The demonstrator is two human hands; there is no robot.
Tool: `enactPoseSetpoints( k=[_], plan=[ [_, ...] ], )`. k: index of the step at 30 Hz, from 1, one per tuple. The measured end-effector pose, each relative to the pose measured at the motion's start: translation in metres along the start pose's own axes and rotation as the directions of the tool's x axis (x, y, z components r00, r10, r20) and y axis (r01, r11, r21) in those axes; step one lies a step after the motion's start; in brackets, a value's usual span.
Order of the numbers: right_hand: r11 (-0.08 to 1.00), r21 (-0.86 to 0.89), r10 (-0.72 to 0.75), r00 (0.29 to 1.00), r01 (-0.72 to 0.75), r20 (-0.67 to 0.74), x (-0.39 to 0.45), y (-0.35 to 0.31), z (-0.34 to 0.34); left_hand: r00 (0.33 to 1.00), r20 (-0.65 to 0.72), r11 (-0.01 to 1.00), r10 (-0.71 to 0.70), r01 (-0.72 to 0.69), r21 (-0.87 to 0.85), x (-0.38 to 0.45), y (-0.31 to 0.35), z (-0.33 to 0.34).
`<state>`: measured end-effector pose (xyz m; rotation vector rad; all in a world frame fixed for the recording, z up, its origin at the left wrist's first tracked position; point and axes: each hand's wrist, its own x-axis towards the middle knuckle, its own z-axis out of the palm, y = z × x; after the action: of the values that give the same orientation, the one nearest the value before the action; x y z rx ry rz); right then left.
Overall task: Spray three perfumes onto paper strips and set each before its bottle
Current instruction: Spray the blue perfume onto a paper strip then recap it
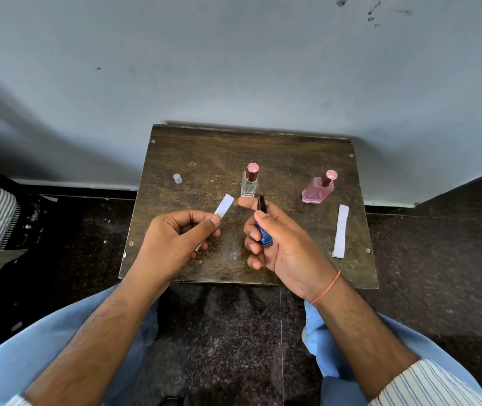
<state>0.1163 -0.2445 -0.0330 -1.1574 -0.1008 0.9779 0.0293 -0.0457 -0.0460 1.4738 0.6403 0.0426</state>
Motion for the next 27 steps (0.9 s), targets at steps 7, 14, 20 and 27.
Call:
enactPoseSetpoints(
  k=[7,14,20,27],
  plan=[
    [1.0,0.019,0.002,1.0,-0.002,-0.019,-0.0007,0.0019,-0.0006,1.0,-0.007,1.0,0.003,-0.003,0.012,0.0014,-0.0008,-0.0013],
    [0.998,-0.035,-0.052,0.996,0.05,-0.072,-0.0013,-0.0014,0.0047,1.0,-0.008,1.0,0.004,-0.004,-0.007,0.0014,-0.0002,-0.0013],
    [0.998,0.053,-0.02,0.999,0.022,-0.037,-0.0012,-0.0021,0.0045,1.0,-0.004,1.0,0.003,-0.003,0.005,0.0017,-0.0006,-0.002],
    [0.993,0.116,-0.008,0.998,0.001,0.058,-0.0014,-0.0021,0.0,1.0,0.01,1.0,0.014,-0.014,0.013,0.0005,0.0002,-0.0021]
  ],
)
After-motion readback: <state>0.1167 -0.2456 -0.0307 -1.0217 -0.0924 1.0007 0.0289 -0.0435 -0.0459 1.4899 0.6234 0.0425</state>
